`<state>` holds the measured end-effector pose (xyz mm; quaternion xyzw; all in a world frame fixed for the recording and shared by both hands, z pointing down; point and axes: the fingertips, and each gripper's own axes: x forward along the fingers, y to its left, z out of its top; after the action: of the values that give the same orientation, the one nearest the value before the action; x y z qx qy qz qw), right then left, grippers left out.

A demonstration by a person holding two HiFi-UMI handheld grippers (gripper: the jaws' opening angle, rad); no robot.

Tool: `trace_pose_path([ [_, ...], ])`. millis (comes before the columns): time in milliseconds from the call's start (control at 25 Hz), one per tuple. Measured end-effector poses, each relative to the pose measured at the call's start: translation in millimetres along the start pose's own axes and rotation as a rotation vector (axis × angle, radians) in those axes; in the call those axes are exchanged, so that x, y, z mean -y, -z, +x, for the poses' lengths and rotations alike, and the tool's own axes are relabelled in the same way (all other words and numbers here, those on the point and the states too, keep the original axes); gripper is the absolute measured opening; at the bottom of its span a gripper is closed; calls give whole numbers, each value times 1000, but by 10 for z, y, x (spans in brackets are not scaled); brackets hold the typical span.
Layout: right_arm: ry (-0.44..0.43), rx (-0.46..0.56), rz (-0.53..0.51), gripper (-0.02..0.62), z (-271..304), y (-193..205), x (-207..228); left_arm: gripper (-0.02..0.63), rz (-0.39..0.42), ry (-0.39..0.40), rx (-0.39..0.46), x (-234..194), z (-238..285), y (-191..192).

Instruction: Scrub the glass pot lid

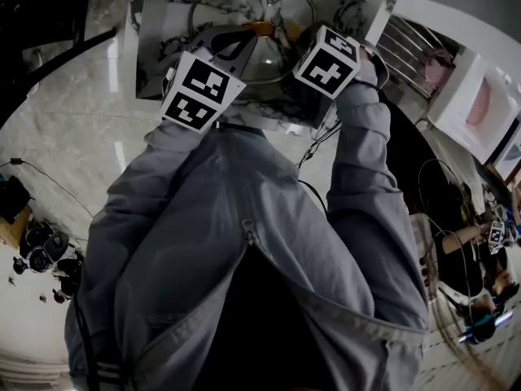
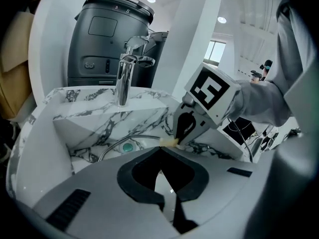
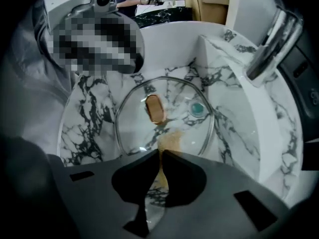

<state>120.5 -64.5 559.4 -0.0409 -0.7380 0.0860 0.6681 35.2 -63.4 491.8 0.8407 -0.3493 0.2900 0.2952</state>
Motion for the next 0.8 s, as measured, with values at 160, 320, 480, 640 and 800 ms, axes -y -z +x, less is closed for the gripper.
trace_pose_path([
  [160,110,2,2,46,7,-42,442,15,1,6,-1,-26,109,-89],
  [320,168,-18,-22,46,150,-191,741,15,-7,1,-7,-65,135,-107],
  [480,246,-60,-64,46,320,-220,993,15,-18,-12,-10,-112,121,-87],
  [640,251,-99,-50,46,516,-137,1063,15,-23,-24,-10,-136,102,-66],
  [800,216,-88,-54,46,559,-111,908,15,-19,-21,-9,-100,84,-46],
])
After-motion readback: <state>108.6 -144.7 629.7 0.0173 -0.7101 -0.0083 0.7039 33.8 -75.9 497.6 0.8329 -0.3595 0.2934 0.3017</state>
